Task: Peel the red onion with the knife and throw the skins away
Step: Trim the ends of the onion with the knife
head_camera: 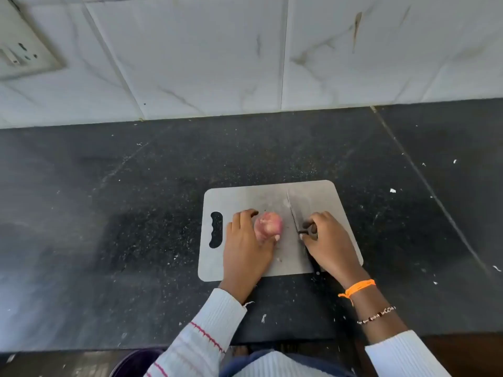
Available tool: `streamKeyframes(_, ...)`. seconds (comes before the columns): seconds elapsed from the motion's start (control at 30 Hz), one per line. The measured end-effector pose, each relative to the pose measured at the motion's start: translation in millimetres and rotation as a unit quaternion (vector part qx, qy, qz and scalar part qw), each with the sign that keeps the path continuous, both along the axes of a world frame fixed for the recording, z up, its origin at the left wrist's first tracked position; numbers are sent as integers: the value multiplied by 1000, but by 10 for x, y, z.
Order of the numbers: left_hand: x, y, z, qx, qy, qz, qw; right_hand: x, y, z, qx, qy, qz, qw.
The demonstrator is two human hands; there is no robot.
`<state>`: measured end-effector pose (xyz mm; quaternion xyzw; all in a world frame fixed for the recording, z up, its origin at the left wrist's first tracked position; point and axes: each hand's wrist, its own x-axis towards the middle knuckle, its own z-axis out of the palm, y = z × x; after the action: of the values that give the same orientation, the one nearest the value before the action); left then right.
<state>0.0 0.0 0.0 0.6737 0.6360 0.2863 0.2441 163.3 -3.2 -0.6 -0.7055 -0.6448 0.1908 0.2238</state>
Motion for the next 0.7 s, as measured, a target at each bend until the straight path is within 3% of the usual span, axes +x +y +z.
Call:
streamKeyframes(0.23,16,55,-86,-31,-68,22,997,-49,-60,-17,-33,6,-60,998)
streamKeyframes(0.47,126,114,-87,-20,-96,-26,995,-60,-46,43,-31,-2,-98,995)
streamKeyframes(0.57,194,143,-80,-10,-96,-44,994,-28,-49,83,-30,43,-120,991)
streamKeyframes(0.7,224,175,-67,-12,-98,-66,993,36,-55,129,-58,168,-164,970)
